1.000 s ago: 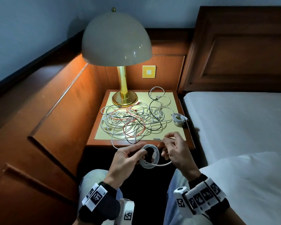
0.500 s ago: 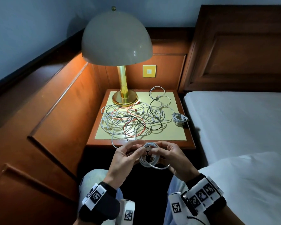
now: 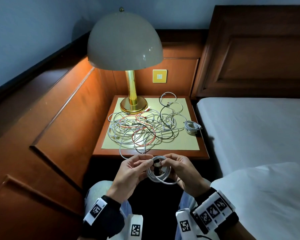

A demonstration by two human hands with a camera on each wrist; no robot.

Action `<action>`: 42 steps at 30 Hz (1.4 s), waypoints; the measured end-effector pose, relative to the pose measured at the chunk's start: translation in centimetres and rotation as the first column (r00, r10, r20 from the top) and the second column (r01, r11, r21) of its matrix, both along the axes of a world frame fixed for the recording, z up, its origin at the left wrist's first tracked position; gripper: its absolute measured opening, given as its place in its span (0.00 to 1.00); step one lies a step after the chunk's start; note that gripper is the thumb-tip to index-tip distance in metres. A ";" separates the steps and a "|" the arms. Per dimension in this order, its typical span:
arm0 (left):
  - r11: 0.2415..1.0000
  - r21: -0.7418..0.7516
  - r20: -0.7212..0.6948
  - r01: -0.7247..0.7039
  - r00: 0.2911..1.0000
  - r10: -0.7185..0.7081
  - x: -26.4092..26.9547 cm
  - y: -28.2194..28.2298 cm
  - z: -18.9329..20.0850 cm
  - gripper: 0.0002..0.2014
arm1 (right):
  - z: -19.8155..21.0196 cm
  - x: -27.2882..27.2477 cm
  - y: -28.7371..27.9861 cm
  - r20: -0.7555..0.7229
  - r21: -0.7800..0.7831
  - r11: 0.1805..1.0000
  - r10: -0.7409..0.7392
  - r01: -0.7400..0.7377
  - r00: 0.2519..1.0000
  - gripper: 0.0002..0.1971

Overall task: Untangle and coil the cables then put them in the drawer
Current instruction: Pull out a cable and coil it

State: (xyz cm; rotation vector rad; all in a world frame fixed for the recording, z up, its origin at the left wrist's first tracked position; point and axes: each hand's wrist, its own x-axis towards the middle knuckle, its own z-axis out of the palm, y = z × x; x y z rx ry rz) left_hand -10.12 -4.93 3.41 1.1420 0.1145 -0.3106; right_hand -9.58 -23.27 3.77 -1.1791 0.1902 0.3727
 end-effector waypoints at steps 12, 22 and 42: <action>0.997 0.069 0.012 0.032 0.999 -0.032 -0.3 0.6 -0.2 0.13 | 0.4 -0.3 -0.8 0.362 -0.293 0.948 0.231 -0.125 0.903 0.10; 0.907 0.418 0.187 0.053 0.972 -0.143 -0.6 1.0 -1.3 0.03 | 1.7 0.4 -1.8 0.453 -0.324 0.937 0.035 0.128 0.891 0.08; 0.959 0.266 0.151 0.102 0.978 -0.146 -1.1 0.3 -1.0 0.09 | 1.1 0.6 -1.6 0.373 -0.515 0.857 0.266 -0.041 0.889 0.03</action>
